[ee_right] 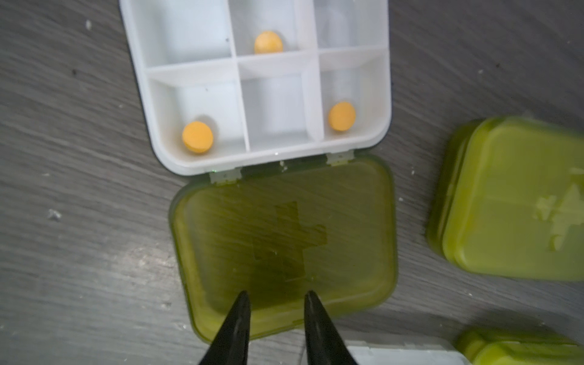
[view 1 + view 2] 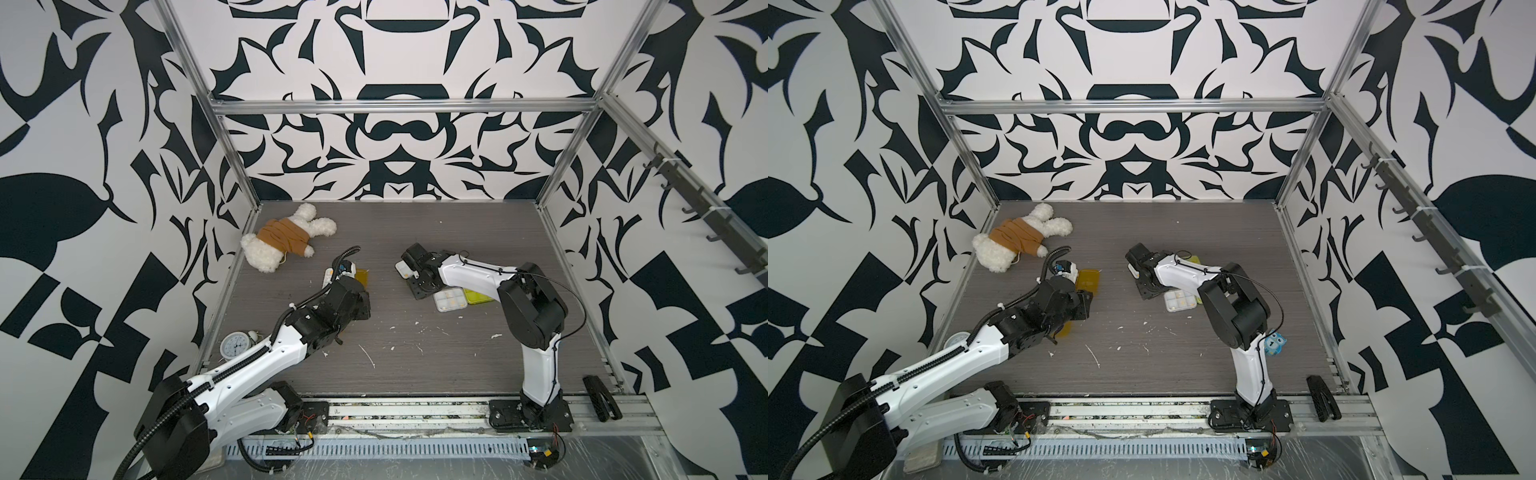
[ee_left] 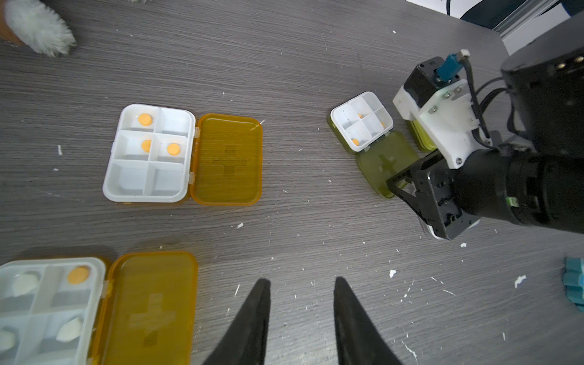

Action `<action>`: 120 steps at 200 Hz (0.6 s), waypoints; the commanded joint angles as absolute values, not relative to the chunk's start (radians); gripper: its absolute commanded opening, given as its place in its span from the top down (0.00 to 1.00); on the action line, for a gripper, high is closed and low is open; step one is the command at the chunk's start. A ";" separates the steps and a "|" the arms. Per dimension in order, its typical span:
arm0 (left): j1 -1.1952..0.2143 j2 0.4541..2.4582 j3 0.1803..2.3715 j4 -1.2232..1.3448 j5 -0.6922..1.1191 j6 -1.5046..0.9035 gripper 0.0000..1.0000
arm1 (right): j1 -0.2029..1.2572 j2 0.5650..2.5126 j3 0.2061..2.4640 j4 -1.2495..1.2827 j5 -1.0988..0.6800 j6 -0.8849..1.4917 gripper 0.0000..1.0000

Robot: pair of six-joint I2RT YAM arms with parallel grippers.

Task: Close pillboxes
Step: Move the pillbox to the center of the board.

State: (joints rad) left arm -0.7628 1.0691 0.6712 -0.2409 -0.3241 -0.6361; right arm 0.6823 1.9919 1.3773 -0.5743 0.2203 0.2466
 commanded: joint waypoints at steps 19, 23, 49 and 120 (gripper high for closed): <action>-0.758 1.076 0.689 -0.228 -0.324 -0.647 0.63 | 0.686 1.899 1.347 -0.595 0.257 0.233 0.68; -0.758 1.077 0.689 -0.226 -0.324 -0.646 0.63 | 0.686 1.891 1.346 -0.597 0.252 0.234 0.68; -0.758 1.091 0.693 -0.219 -0.317 -0.645 0.63 | 0.689 1.849 1.344 -0.608 0.204 0.260 0.68; -0.758 1.090 0.698 -0.222 -0.316 -0.638 0.63 | 0.695 1.797 1.227 -0.488 0.063 0.447 0.70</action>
State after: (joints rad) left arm -0.7628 1.0912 0.6712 -0.2272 -0.3183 -0.6357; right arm 0.6918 1.8404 1.2510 -0.5312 0.0639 0.3328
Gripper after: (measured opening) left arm 0.372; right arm 0.298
